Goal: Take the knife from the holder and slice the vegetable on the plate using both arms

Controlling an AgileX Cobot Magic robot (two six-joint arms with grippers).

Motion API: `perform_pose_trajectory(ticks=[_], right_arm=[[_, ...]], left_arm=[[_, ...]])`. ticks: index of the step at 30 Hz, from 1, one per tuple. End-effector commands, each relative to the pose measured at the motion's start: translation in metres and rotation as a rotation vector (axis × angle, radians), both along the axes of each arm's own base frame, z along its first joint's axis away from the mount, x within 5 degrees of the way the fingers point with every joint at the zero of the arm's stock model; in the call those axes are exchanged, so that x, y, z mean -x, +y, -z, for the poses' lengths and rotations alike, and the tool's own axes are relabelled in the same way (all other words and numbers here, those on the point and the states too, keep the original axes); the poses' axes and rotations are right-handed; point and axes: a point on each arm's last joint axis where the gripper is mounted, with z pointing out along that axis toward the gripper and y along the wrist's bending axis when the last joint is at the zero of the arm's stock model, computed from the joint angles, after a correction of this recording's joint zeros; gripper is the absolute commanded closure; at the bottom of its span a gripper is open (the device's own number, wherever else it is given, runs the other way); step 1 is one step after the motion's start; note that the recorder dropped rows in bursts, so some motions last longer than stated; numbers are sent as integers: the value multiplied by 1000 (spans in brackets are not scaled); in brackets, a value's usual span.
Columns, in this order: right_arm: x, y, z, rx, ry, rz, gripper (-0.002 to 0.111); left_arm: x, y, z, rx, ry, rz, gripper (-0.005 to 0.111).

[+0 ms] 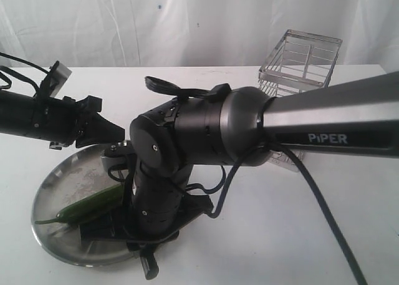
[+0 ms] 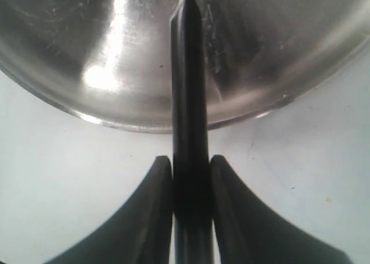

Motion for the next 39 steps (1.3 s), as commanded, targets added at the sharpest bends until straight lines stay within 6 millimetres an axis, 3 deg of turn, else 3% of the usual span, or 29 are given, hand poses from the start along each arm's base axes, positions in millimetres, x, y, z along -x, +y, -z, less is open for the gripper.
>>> perform_pose_trajectory(ticks=[1,31,39], right_arm=[[-1,0,-2,-8,-1,2,107],[-1,3,7,-3,22,2,107],[-1,3,7,-3,20,-6,107]], left_arm=[[3,0,-3,18,6,8,107],[12,-4,12,-8,73,24,107],[11,-9,32,-70,116,47,107]])
